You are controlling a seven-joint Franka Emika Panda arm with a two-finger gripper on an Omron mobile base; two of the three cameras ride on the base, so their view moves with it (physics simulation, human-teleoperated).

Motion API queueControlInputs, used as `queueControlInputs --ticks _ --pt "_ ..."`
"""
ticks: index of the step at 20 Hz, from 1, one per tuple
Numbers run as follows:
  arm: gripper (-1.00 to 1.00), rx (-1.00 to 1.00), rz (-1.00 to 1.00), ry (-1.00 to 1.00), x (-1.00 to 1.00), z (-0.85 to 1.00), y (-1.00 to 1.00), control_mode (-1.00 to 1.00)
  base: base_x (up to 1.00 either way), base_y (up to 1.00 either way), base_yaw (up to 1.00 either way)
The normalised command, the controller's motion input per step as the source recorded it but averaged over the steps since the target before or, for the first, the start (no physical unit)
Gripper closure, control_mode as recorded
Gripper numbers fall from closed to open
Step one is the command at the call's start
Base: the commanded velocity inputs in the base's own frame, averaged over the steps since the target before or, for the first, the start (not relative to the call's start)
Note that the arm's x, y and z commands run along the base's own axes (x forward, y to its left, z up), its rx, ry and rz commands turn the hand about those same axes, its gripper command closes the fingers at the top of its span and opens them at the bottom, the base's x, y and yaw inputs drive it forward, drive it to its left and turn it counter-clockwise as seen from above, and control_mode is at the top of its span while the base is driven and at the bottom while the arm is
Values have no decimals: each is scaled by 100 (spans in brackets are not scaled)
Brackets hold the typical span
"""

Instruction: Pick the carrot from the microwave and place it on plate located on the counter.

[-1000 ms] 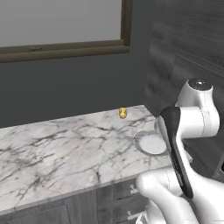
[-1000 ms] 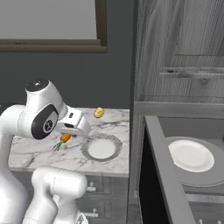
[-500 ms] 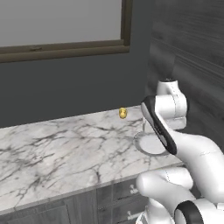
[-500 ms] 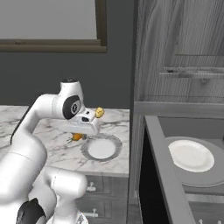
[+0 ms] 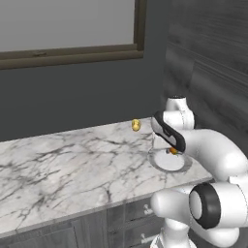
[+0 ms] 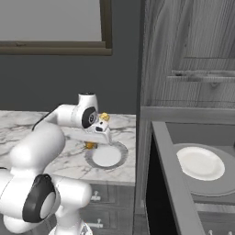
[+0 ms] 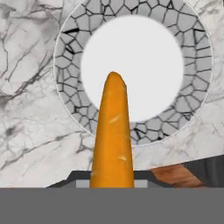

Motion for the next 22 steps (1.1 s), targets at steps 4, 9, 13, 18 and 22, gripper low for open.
queueControlInputs --ticks 4,9,13,18,22 --pt "100 6 1 -13 54 -48 -12 -100 0 0 0" --pt "100 4 1 -14 50 -34 -7 -100 0 0 0" --pt "100 0 0 -8 36 -25 0 -100 0 0 0" --pt "100 0 0 -7 28 -23 0 -100 0 0 0" --pt "100 0 0 -8 3 -21 -6 -100 0 0 0"
